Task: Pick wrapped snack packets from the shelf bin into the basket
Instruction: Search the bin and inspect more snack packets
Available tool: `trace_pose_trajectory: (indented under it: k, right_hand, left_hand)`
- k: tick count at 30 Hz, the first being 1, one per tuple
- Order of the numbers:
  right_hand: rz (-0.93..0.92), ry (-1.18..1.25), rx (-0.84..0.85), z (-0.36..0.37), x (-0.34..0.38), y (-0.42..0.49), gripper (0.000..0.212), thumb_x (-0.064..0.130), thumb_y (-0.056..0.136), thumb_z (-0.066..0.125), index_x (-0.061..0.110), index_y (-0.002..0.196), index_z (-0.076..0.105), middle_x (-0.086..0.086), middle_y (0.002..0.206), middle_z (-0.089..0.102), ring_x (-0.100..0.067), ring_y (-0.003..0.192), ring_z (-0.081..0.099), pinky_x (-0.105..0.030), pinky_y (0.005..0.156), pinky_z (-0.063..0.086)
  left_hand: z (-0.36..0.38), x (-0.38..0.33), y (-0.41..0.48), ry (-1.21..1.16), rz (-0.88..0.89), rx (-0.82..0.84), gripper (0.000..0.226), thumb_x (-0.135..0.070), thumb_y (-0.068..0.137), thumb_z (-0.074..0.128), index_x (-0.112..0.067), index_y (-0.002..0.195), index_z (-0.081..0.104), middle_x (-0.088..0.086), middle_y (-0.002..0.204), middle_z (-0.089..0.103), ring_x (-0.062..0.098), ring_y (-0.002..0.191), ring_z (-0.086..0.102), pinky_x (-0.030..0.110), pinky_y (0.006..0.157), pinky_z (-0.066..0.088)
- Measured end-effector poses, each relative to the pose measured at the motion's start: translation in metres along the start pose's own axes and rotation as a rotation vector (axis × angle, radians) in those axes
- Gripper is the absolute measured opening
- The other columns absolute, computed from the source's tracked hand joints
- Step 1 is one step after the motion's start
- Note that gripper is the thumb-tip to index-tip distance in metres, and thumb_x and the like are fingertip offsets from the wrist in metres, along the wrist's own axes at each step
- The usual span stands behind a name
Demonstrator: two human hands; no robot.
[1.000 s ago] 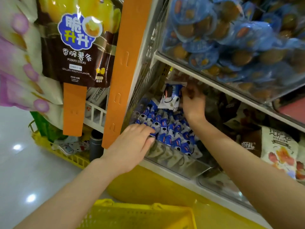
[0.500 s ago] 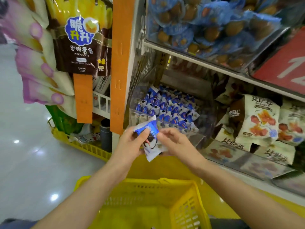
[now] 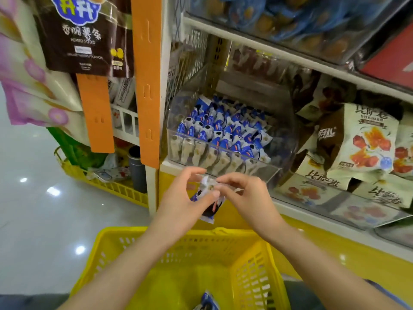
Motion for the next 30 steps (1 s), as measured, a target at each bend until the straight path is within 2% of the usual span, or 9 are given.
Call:
trace_pose_trajectory:
  k: [2,5,7,11,13,16,20,24,30]
  right_hand:
    - [-0.102,-0.085,0.018,0.003,0.007,-0.005,0.011,0.014,0.080,0.068,0.025,0.081,0.070,0.023,0.072,0.060,0.010,0.074,0.057,-0.004,0.067,0.040]
    - [-0.101,-0.109,-0.017,-0.002,0.009,-0.008,0.010,0.015,0.082,0.067,0.025,0.082,0.068,0.023,0.075,0.058,0.014,0.075,0.055,-0.002,0.066,0.039]
    - [-0.047,-0.059,-0.071,-0.011,0.005,-0.009,0.015,0.014,0.082,0.066,0.029,0.079,0.063,0.023,0.075,0.059,0.012,0.075,0.057,-0.004,0.063,0.041]
    - [-0.032,-0.044,-0.080,-0.016,0.009,-0.014,0.017,0.015,0.083,0.066,0.031,0.081,0.061,0.023,0.077,0.060,0.010,0.078,0.057,-0.007,0.065,0.044]
    - [-0.046,-0.048,-0.063,-0.014,0.011,-0.017,0.013,0.017,0.084,0.064,0.029,0.084,0.062,0.021,0.080,0.061,0.008,0.080,0.058,-0.010,0.067,0.045]
    - [-0.051,-0.025,-0.055,-0.014,0.011,-0.020,0.010,0.016,0.085,0.063,0.025,0.087,0.065,0.018,0.082,0.063,0.004,0.080,0.059,-0.013,0.068,0.046]
    - [0.106,0.210,-0.077,-0.017,-0.003,-0.020,0.014,0.011,0.086,0.062,0.022,0.079,0.067,0.002,0.076,0.069,-0.010,0.069,0.061,-0.024,0.065,0.049]
    - [0.210,0.390,-0.088,-0.014,-0.012,-0.028,0.017,0.009,0.087,0.060,0.021,0.078,0.067,0.002,0.074,0.067,-0.009,0.068,0.058,-0.024,0.064,0.049]
    - [0.093,0.138,-0.056,-0.012,-0.008,-0.046,0.004,0.026,0.087,0.060,0.024,0.088,0.063,0.011,0.080,0.066,-0.009,0.073,0.061,-0.028,0.064,0.048]
  left_hand:
    - [-0.002,-0.008,0.002,0.034,0.084,-0.036,0.009,-0.026,0.080,0.067,-0.030,0.085,0.062,-0.017,0.082,0.064,-0.003,0.076,0.057,0.013,0.063,0.042]
    - [-0.008,0.000,0.004,-0.120,0.015,-0.105,0.015,-0.014,0.084,0.064,-0.021,0.071,0.062,-0.006,0.068,0.065,0.000,0.062,0.061,0.013,0.058,0.048]
    - [-0.008,0.006,0.005,-0.302,-0.076,-0.089,0.013,-0.009,0.085,0.062,-0.014,0.073,0.064,-0.002,0.067,0.067,0.002,0.062,0.065,0.012,0.057,0.050]
    - [-0.005,-0.001,0.001,-0.181,-0.013,-0.060,0.018,-0.012,0.083,0.065,-0.025,0.072,0.063,-0.013,0.069,0.066,-0.005,0.065,0.061,0.008,0.061,0.047]
    - [-0.003,-0.003,-0.002,-0.176,0.004,-0.050,0.010,-0.022,0.083,0.065,-0.031,0.084,0.060,-0.018,0.084,0.063,-0.011,0.077,0.058,0.006,0.067,0.045]
    - [0.010,0.006,-0.007,-0.157,-0.091,0.078,0.027,-0.029,0.078,0.069,-0.031,0.103,0.056,-0.022,0.098,0.057,-0.005,0.090,0.057,0.010,0.072,0.047]
    - [0.020,0.009,-0.014,-0.245,-0.170,0.149,0.013,-0.021,0.078,0.071,-0.023,0.089,0.064,-0.006,0.090,0.068,0.006,0.082,0.064,0.008,0.065,0.048]
    - [0.033,0.016,-0.026,-0.482,-0.288,0.244,0.014,-0.021,0.083,0.064,-0.017,0.096,0.065,0.002,0.097,0.071,0.011,0.085,0.067,0.020,0.069,0.050]
    - [0.048,0.031,-0.040,-0.569,-0.394,0.251,0.015,-0.023,0.088,0.057,-0.019,0.101,0.064,0.003,0.097,0.071,0.013,0.085,0.066,0.025,0.068,0.046]
Point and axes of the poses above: each hand's wrist, its own y-axis towards the middle knuckle, its own z-axis out of the palm, x = y × z, the point moved 7 cm from there along y, towards the middle knuckle
